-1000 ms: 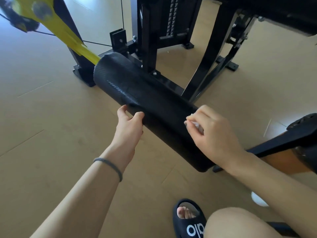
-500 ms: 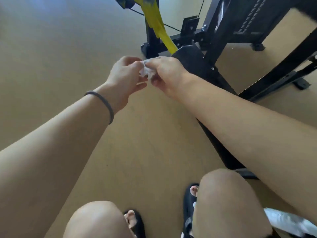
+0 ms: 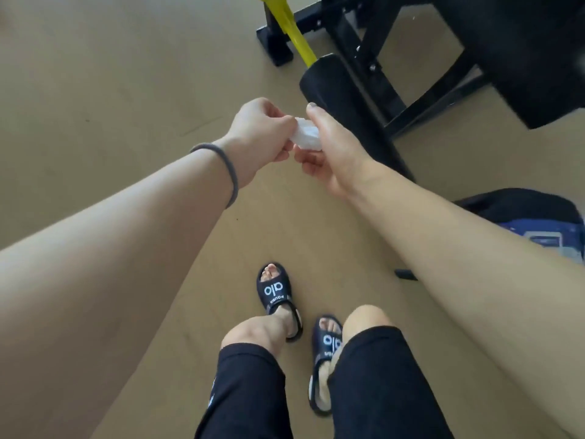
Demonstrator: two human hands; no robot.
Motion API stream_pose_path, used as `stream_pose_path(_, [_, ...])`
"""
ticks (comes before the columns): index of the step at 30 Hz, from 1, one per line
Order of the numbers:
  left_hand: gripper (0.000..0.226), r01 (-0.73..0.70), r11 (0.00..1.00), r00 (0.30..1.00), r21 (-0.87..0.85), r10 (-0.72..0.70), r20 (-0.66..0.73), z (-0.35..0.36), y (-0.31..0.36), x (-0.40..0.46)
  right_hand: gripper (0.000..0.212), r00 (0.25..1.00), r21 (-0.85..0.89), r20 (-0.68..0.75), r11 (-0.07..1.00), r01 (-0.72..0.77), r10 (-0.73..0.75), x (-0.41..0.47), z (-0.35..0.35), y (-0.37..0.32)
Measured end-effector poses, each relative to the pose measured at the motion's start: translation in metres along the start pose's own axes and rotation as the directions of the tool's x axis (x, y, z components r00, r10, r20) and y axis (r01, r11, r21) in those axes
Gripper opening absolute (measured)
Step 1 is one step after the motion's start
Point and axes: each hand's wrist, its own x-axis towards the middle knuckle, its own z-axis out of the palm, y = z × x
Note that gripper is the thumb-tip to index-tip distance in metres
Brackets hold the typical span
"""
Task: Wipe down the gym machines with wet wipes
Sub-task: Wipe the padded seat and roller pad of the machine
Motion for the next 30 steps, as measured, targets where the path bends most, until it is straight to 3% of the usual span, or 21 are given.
stream_pose_path(4, [0.019, -0.032, 0.997, 0.999, 0.068, 0.029, 0.044, 0.009, 0.032, -0.067, 0.029, 0.994, -0.026, -0.041, 0.995, 0.096, -0.097, -0.079, -0.021, -0.008])
stream_pose_path(10, [0.007, -0.148, 0.989, 0.972, 0.025, 0.140, 0.189, 0.087, 0.068, -0.192, 0.036, 0.961, 0.032, -0.219, 0.983, 0.182, -0.171, -0.208, -0.108, 0.009])
stream_pose_path(16, [0.010, -0.237, 0.964, 0.885, 0.120, 0.163, 0.437, 0.194, 0.110, -0.332, 0.047, 0.904, 0.124, -0.396, 0.966, 0.227, -0.162, -0.372, -0.213, 0.030])
stream_pose_path(21, [0.022, -0.345, 0.920, 0.816, 0.188, 0.195, 0.544, 0.297, 0.150, -0.433, 0.018, 0.831, 0.352, -0.542, 0.865, 0.357, -0.123, -0.503, -0.294, 0.048])
stream_pose_path(25, [0.018, -0.409, 0.885, 0.697, 0.223, 0.145, 0.703, 0.379, 0.166, -0.508, 0.014, 0.728, 0.439, -0.684, 0.779, 0.447, -0.032, -0.578, -0.355, 0.076])
stream_pose_path(30, [0.038, -0.443, 0.869, 0.462, 0.222, 0.009, 0.887, 0.473, 0.182, -0.573, 0.016, 0.610, 0.537, -0.784, 0.616, 0.576, 0.114, -0.646, -0.423, 0.097])
